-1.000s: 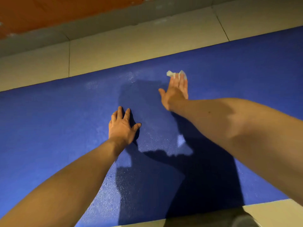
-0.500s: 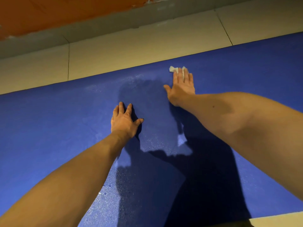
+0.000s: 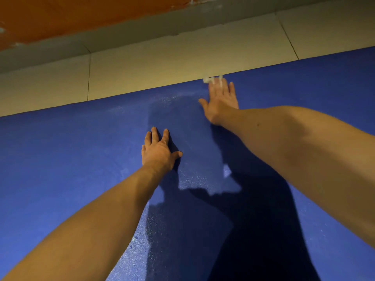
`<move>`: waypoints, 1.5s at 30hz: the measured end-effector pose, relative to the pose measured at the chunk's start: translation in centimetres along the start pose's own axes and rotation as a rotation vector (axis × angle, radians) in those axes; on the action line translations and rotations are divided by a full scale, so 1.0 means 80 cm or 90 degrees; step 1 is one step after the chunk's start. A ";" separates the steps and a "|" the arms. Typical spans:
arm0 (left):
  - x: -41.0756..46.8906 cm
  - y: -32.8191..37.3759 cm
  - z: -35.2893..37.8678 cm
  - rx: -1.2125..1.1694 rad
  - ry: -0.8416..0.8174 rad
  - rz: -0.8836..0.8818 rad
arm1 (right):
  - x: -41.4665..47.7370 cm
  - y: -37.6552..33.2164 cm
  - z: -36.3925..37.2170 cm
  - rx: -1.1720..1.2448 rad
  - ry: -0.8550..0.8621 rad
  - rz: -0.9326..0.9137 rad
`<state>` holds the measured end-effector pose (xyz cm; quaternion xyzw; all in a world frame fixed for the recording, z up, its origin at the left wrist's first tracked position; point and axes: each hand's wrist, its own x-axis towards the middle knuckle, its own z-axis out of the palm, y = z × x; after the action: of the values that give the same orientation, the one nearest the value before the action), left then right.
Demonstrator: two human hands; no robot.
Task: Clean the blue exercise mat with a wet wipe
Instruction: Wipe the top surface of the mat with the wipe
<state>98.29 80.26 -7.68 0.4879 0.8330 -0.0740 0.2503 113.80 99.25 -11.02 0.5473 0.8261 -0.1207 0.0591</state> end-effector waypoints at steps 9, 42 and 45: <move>0.000 -0.001 0.002 0.034 -0.005 0.001 | 0.007 -0.098 -0.002 0.009 -0.076 -0.139; 0.001 -0.004 0.005 0.034 0.019 0.010 | 0.005 0.066 -0.014 0.058 0.011 0.163; 0.000 -0.004 0.006 0.034 0.027 0.015 | -0.032 0.016 0.008 0.092 0.011 0.017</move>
<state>98.17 79.93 -8.13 0.5056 0.8300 -0.0831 0.2204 115.94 97.29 -11.20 0.5624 0.8081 -0.1745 0.0141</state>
